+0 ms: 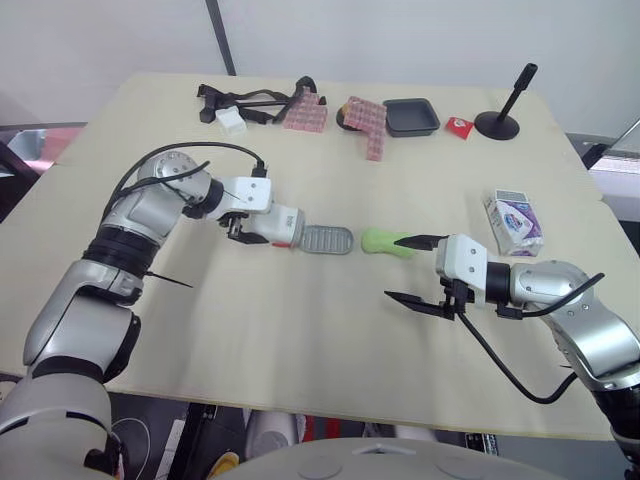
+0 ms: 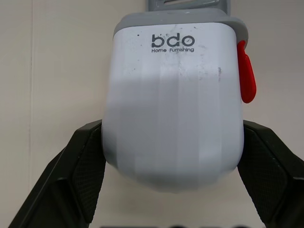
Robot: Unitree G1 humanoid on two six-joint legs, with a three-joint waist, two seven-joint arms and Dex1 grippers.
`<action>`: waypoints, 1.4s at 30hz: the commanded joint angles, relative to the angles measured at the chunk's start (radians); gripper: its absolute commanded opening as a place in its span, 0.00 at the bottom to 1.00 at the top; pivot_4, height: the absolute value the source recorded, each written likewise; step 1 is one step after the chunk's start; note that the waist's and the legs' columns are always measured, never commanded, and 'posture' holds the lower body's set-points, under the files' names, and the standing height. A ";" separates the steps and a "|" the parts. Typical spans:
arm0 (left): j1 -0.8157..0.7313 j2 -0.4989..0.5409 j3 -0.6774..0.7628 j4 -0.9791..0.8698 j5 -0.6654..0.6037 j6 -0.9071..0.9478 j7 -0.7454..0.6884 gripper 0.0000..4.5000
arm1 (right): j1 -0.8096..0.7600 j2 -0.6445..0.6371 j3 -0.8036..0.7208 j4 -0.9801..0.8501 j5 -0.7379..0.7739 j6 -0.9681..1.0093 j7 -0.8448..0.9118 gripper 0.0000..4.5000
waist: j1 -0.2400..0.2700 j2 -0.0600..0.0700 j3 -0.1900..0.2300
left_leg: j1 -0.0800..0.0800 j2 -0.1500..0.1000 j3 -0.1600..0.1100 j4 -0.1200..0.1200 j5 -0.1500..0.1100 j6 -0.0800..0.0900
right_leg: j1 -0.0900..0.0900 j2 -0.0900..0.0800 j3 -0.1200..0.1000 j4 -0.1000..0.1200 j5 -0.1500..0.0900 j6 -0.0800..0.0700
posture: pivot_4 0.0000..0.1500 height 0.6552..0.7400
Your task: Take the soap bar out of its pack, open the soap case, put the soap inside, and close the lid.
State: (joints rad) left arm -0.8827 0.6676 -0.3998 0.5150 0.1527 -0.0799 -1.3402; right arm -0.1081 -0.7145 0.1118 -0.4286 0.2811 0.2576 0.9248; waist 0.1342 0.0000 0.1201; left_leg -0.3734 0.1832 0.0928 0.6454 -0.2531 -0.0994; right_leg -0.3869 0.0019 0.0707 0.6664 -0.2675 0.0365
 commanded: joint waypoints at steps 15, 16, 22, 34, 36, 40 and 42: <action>-0.019 0.009 0.032 -0.002 -0.013 -0.019 -0.004 0.77 | -0.009 -0.003 -0.017 -0.013 0.004 -0.011 0.003 0.99 | -0.001 0.000 0.000 | 0.000 0.000 0.000 0.000 0.000 0.000 | 0.000 0.000 0.000 0.000 0.000 0.000 | 1.00 1.00; -0.019 0.009 0.032 -0.002 -0.013 -0.019 -0.004 0.77 | -0.009 -0.003 -0.017 -0.013 0.004 -0.011 0.003 0.99 | -0.001 0.000 0.000 | 0.000 0.000 0.000 0.000 0.000 0.000 | 0.000 0.000 0.000 0.000 0.000 0.000 | 1.00 1.00; 0.148 0.119 0.220 0.031 -0.206 -0.027 -0.057 0.77 | -0.022 -0.008 -0.033 -0.019 0.014 0.007 -0.003 0.99 | -0.028 0.001 0.000 | 0.001 0.000 0.001 -0.001 0.000 0.000 | 0.000 0.001 0.002 0.000 0.000 0.000 | 1.00 1.00; 0.202 0.141 0.267 -0.049 -0.265 0.017 -0.085 0.77 | -0.042 0.003 -0.019 -0.002 0.006 0.003 0.002 0.99 | -0.004 0.000 0.001 | 0.000 -0.002 -0.001 -0.003 0.001 0.000 | -0.001 -0.002 -0.002 -0.001 0.000 0.000 | 1.00 1.00; 0.208 0.138 0.249 -0.042 -0.244 -0.013 -0.082 0.77 | -0.046 0.005 -0.015 0.002 0.004 0.002 0.002 0.99 | -0.008 0.000 0.001 | 0.000 -0.001 0.000 -0.004 0.001 0.000 | -0.001 -0.001 -0.001 -0.002 0.000 0.000 | 1.00 1.00; 0.204 0.100 0.230 -0.032 -0.229 -0.023 -0.062 0.77 | -0.049 0.008 -0.008 0.008 -0.002 -0.002 -0.001 0.99 | -0.010 0.000 0.001 | 0.000 -0.001 0.000 -0.004 0.001 0.000 | -0.001 -0.001 -0.001 -0.002 0.000 0.000 | 1.00 1.00; 0.200 0.081 0.210 0.005 -0.194 -0.069 -0.036 0.77 | -0.047 0.009 -0.004 0.007 -0.006 -0.004 -0.002 0.99 | -0.008 0.000 0.001 | 0.000 -0.001 0.000 -0.004 0.001 0.000 | -0.001 -0.001 -0.002 -0.002 0.000 0.000 | 1.00 1.00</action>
State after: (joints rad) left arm -0.6758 0.7453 -0.1877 0.5062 -0.0592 -0.1155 -1.3918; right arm -0.1501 -0.7055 0.1146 -0.4072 0.2787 0.2701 0.9240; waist 0.1258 0.0005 0.1207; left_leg -0.3732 0.1822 0.0924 0.6416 -0.2522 -0.0997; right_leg -0.3876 0.0010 0.0692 0.6647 -0.2675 0.0365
